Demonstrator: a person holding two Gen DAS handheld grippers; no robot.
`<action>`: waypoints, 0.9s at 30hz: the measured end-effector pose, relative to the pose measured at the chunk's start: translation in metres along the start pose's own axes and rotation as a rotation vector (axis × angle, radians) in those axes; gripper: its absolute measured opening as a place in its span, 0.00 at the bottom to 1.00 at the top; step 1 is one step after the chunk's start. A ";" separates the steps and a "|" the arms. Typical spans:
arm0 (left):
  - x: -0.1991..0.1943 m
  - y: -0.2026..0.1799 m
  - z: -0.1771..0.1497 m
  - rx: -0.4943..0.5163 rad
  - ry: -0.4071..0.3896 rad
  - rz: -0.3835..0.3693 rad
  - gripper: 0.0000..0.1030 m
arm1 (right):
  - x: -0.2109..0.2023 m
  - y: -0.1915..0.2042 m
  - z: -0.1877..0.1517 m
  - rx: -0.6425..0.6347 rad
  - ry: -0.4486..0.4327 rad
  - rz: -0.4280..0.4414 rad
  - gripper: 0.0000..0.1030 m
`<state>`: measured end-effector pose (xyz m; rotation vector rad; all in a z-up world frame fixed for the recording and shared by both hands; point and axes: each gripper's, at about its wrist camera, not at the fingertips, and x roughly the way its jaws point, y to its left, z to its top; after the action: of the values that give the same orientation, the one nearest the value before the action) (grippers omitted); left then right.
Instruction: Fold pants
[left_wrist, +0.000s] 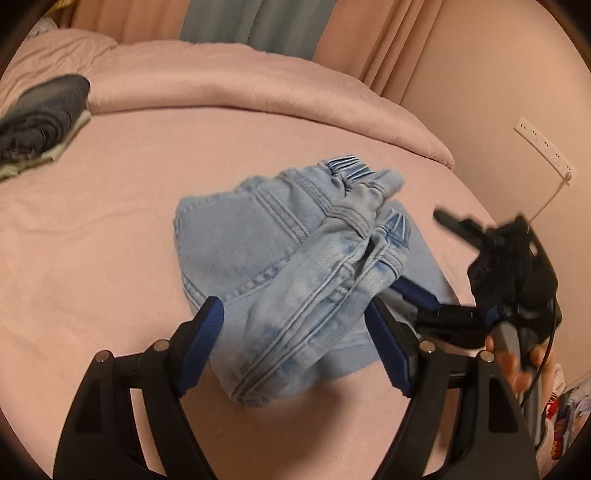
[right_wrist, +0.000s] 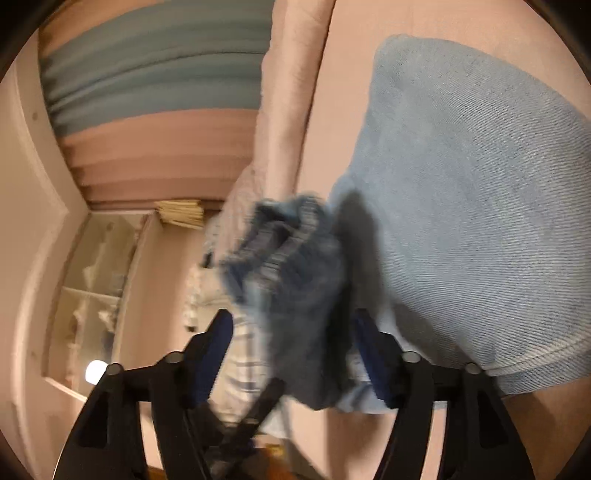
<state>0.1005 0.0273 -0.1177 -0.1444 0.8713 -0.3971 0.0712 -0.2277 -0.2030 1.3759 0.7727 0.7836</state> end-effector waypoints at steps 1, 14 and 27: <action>0.001 -0.001 -0.001 0.002 0.005 -0.004 0.77 | 0.002 -0.001 0.002 0.019 0.004 -0.001 0.70; -0.006 0.044 -0.017 -0.163 0.048 -0.039 0.76 | 0.055 0.026 0.021 -0.103 0.042 -0.315 0.72; 0.006 0.036 -0.014 -0.244 0.083 -0.137 0.82 | 0.013 0.056 0.006 -0.384 -0.147 -0.293 0.33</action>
<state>0.1031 0.0586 -0.1410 -0.4170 0.9935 -0.4252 0.0814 -0.2180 -0.1474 0.9389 0.6499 0.5578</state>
